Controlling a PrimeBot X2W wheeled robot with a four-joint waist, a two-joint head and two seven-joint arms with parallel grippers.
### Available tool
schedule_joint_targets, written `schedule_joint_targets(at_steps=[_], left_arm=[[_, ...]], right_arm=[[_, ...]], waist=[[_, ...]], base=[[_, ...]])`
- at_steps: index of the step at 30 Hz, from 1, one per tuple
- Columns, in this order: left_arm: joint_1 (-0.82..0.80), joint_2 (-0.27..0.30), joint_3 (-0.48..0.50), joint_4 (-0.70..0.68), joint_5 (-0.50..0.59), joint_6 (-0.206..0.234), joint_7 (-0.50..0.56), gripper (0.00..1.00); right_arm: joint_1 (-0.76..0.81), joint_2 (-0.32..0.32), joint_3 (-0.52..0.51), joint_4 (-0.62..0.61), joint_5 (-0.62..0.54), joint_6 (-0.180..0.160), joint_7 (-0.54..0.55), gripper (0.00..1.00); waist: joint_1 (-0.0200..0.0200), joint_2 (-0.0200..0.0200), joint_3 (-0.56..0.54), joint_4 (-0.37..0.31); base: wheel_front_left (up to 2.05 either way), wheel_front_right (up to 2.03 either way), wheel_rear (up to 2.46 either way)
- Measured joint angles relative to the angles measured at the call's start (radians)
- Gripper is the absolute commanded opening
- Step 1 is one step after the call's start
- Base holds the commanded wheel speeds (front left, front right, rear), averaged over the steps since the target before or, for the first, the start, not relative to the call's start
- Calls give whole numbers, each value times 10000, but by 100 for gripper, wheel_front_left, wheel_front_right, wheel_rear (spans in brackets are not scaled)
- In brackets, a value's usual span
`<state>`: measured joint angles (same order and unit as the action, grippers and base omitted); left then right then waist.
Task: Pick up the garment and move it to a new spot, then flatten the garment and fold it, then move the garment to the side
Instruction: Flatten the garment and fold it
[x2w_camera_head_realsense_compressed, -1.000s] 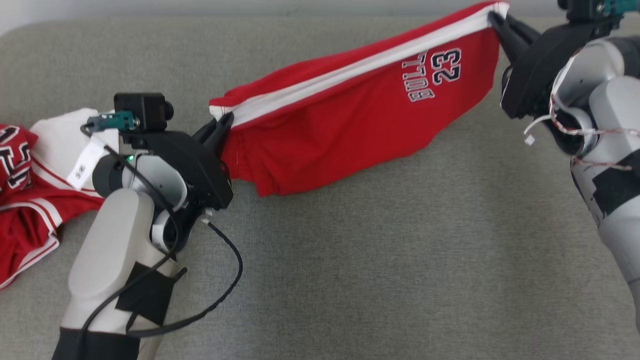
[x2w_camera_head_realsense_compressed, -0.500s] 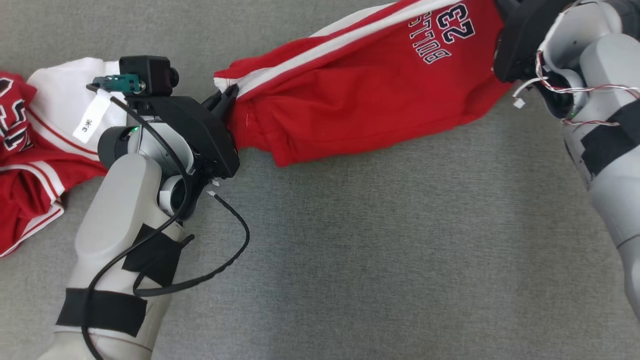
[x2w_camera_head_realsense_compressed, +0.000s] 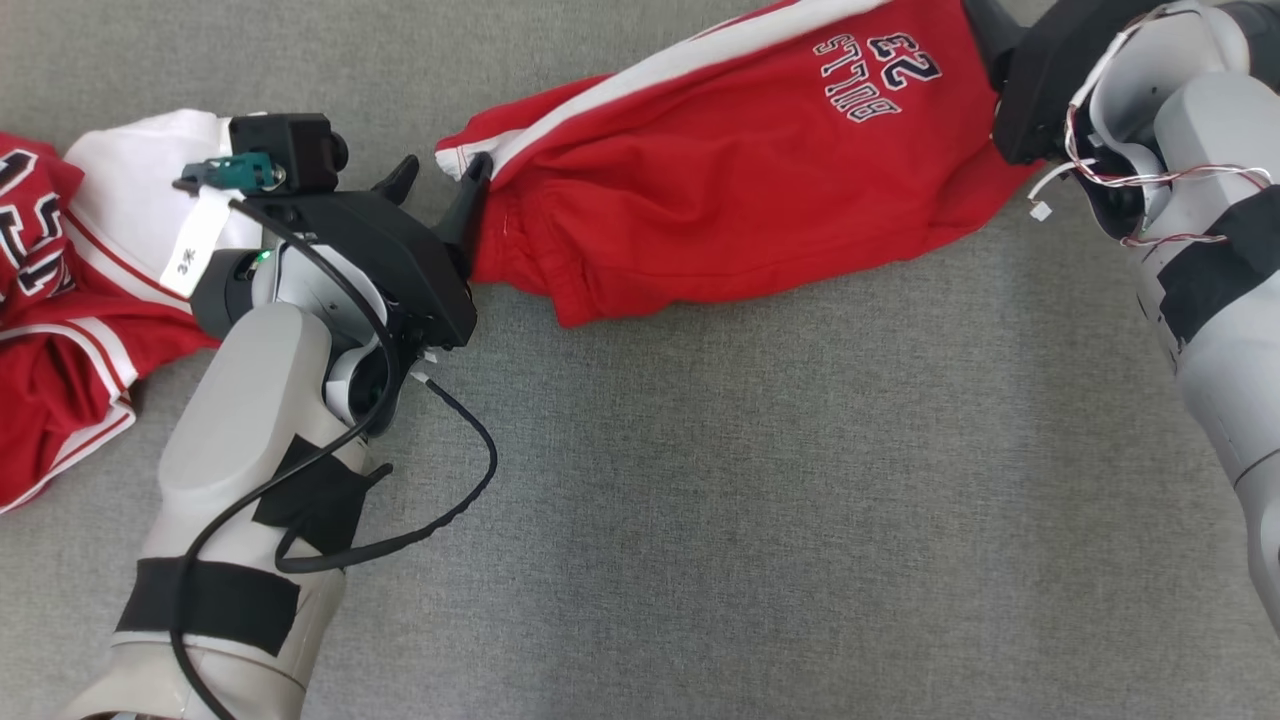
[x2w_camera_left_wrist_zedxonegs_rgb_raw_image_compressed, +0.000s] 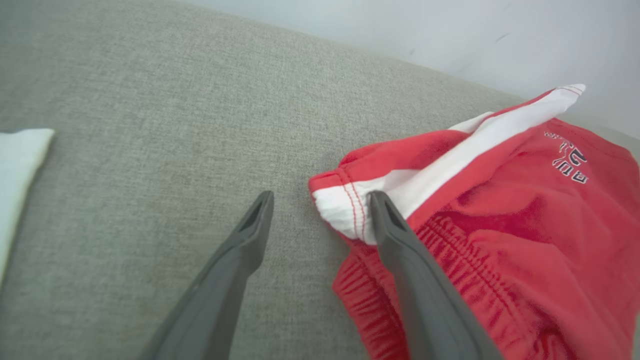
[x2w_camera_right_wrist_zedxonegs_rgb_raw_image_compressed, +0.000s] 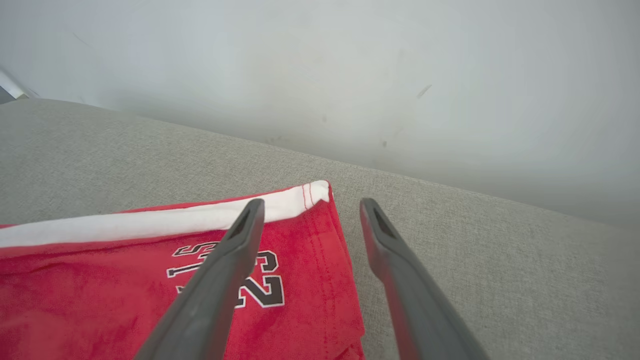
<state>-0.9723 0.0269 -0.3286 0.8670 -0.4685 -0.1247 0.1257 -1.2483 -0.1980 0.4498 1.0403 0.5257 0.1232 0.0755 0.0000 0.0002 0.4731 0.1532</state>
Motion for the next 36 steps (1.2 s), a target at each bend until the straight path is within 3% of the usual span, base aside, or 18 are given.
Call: schedule_joint_targets(at_steps=[7,21,36], left_arm=[[156,-12,-59,174,2,0,-1195,100],[2050,13,-481,-468,61,15,-3131,100],[1933,23,-2063,-384,-508,384,-3064,100]], right_arm=[[521,-144,12,314,109,2,-940,100],[2328,-497,623,303,188,4,-1987,100],[2321,56,859,713,286,4,-1973,100]], waist=[[0,0,-509,-49],[-2,-3,-1539,-291],[-1,-2,-1092,-345]], base=[[0,0,0],[0,0,0],[0,0,0]])
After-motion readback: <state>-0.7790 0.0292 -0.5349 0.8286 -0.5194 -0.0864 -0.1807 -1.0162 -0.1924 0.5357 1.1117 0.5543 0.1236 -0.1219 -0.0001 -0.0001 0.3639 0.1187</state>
